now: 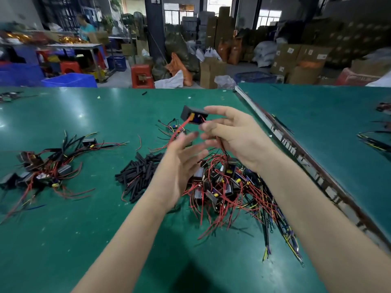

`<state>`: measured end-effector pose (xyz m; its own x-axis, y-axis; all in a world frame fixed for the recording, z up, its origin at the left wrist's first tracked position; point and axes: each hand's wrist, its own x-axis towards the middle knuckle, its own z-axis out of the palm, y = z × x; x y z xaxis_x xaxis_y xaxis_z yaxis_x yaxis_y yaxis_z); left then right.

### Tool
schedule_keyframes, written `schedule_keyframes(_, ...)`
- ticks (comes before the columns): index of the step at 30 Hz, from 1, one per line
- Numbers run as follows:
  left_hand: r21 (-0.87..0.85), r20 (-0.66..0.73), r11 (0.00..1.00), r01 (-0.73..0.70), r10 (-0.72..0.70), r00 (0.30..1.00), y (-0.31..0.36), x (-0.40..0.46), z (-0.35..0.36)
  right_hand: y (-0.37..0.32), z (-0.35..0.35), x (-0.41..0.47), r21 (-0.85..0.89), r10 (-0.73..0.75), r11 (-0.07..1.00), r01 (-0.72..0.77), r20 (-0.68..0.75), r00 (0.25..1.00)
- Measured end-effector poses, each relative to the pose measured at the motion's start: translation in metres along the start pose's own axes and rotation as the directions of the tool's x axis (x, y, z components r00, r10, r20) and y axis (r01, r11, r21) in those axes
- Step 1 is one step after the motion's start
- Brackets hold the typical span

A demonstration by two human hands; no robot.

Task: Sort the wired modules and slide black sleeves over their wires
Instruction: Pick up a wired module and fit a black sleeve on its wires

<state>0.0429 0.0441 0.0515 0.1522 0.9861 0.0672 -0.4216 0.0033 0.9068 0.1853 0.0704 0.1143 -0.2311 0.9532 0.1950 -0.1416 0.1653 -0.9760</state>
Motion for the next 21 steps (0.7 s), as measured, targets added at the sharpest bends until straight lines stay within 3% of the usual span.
schedule_keyframes(3,-0.260,-0.143,0.966,-0.017,-0.021,0.989,0.002,-0.006,-0.023,0.020,0.017,-0.011,-0.033,0.068,0.997,-0.066,0.039,0.997)
schedule_keyframes(8,-0.429,-0.253,0.903,-0.017,-0.102,0.962,-0.010,-0.026,-0.063,0.069,0.046,-0.034,-0.140,0.187,0.975,-0.174,0.081,0.979)
schedule_keyframes(11,-0.530,-0.278,0.848,-0.015,-0.157,0.948,-0.018,-0.037,-0.084,0.093,0.056,-0.040,-0.417,0.099,0.906,-0.069,0.049,0.994)
schedule_keyframes(14,-0.628,-0.262,0.778,0.008,-0.221,0.939,-0.023,-0.048,-0.100,0.110,0.058,-0.045,-0.746,0.019,0.656,0.111,0.163,0.986)
schedule_keyframes(15,-0.654,-0.247,0.756,0.021,-0.240,0.939,-0.025,-0.052,-0.105,0.113,0.058,-0.047,-0.778,0.027,0.614,0.136,0.193,0.981)
schedule_keyframes(21,-0.707,-0.096,0.690,0.155,-0.310,0.946,-0.035,-0.066,-0.129,0.126,0.060,-0.060,-0.785,-0.040,0.591,0.186,0.201,0.979)
